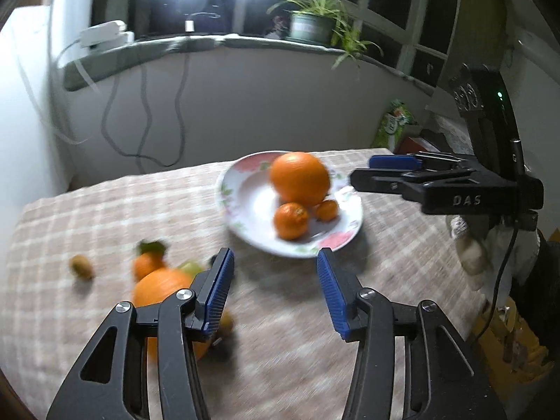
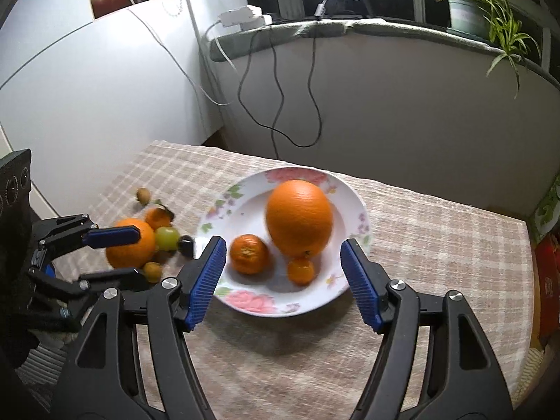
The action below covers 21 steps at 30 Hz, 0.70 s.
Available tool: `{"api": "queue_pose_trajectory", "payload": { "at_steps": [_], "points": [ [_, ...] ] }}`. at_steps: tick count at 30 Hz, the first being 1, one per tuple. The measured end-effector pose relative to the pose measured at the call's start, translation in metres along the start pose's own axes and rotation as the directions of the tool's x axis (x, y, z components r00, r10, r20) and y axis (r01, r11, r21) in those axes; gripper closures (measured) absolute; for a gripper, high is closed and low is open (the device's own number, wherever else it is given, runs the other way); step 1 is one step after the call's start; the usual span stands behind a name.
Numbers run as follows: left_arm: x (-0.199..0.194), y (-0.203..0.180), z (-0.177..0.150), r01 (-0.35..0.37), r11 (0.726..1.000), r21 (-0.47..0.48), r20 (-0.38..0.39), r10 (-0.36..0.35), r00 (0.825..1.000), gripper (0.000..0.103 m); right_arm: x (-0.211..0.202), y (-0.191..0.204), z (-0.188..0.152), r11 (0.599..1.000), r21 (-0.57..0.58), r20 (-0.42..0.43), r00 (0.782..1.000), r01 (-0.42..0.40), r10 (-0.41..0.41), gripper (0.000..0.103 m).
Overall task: Organize fruits
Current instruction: 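Withdraw both tools from the plate toward the remaining fruit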
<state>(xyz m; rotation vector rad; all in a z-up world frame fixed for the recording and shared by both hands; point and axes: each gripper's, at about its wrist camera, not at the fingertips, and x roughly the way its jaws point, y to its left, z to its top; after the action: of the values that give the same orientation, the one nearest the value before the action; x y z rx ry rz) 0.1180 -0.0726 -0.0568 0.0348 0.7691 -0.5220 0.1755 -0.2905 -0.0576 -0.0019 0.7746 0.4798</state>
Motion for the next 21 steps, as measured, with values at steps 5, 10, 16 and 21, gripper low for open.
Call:
{"api": "queue_pose_trajectory", "payload": {
  "at_steps": [5, 10, 16, 21],
  "points": [
    [-0.018, 0.025, -0.017, -0.044, 0.998, -0.043, -0.003, 0.043, 0.999, 0.051, 0.001, 0.024, -0.002, 0.999, -0.023, -0.009, 0.999, -0.049, 0.049, 0.032],
    [-0.027, 0.047, -0.033, -0.081, 0.993, -0.09, -0.017, 0.08, 0.997, 0.039, 0.007, 0.051, -0.003, 0.994, -0.058, -0.03, 0.995, -0.098, 0.096, 0.027],
    [-0.026, 0.059, -0.044, -0.09, 0.987, -0.132, -0.037, 0.086, 0.996, 0.028, 0.018, 0.077, -0.004, 0.988, -0.069, -0.06, 0.989, -0.14, 0.136, 0.014],
    [-0.023, 0.067, -0.051, -0.069, 0.983, -0.17, -0.059, 0.06, 0.996, 0.028, 0.03, 0.089, -0.003, 0.984, -0.033, -0.095, 0.981, -0.174, 0.17, 0.01]
  ]
}}
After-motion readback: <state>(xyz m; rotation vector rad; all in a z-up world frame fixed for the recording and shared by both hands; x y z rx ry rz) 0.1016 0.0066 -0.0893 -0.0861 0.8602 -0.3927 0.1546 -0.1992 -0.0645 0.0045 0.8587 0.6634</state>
